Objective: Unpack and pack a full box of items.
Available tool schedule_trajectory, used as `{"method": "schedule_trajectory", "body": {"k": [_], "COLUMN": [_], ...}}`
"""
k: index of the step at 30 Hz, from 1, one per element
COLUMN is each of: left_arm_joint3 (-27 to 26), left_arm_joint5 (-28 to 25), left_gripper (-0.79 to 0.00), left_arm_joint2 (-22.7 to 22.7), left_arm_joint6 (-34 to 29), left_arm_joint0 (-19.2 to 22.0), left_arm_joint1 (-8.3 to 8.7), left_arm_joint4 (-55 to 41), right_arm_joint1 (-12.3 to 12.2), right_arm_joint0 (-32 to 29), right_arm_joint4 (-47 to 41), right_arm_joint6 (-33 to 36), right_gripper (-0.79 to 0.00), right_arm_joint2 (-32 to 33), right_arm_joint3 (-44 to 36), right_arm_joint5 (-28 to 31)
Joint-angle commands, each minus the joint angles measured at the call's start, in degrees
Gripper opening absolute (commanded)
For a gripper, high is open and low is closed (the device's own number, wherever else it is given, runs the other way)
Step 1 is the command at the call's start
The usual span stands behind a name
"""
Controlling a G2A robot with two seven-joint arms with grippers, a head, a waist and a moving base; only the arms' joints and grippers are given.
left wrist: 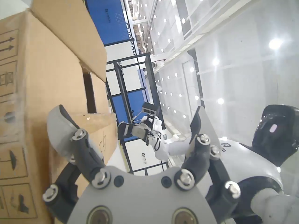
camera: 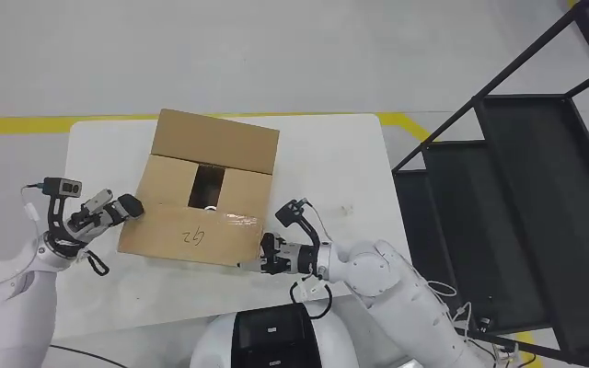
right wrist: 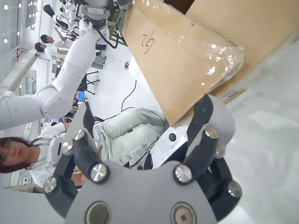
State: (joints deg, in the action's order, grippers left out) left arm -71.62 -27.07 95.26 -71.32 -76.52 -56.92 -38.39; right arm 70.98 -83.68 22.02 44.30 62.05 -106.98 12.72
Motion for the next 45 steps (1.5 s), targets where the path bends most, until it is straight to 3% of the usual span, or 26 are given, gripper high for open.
{"method": "schedule_trajectory", "body": {"k": [1,6,9,17,26,31,37,45], "left_arm_joint3": [1.4,2.3,2.0,-1.7,-4.9,-5.5,-6.3,-6.2], "left_arm_joint5": [-1.8,-2.6,-2.3,0.1,0.6,0.9,0.3,-0.1], "left_gripper": [0.0,0.0,0.0,0.0,0.0,0.0,0.0,0.0], "left_arm_joint2": [-1.4,-1.6,-1.1,1.0,2.3,1.7,0.7,1.2], "left_arm_joint6": [0.5,0.7,0.3,-1.6,0.0,0.8,1.9,1.2], "left_arm_joint0": [1.1,2.1,1.7,-1.0,-3.4,-4.0,-4.0,-3.2], "left_arm_joint1": [-0.17,-0.14,-0.01,0.49,0.77,0.76,0.68,0.85], "left_arm_joint4": [1.5,1.4,0.9,-0.9,0.2,1.2,2.6,1.6], "right_arm_joint1": [-0.3,-1.0,-1.1,0.2,2.8,4.4,5.4,4.1], "right_arm_joint0": [-0.2,0.9,4.0,17.9,30.1,34.7,37.7,32.8], "right_arm_joint4": [0.9,4.6,6.3,1.6,-0.4,-8.3,-12.9,-17.7], "right_arm_joint6": [-0.8,-3.7,-5.2,-8.8,-12.6,-10.5,-8.7,-5.6], "right_gripper": [0.0,0.0,0.0,0.0,0.0,0.0,0.0,0.0], "right_arm_joint2": [1.5,6.1,7.1,3.4,-3.0,-5.7,-7.0,-4.3], "right_arm_joint3": [-1.1,-2.1,1.4,19.5,38.1,44.1,46.5,40.7], "right_arm_joint5": [0.6,1.7,3.4,10.4,10.7,12.3,17.8,28.4]}}
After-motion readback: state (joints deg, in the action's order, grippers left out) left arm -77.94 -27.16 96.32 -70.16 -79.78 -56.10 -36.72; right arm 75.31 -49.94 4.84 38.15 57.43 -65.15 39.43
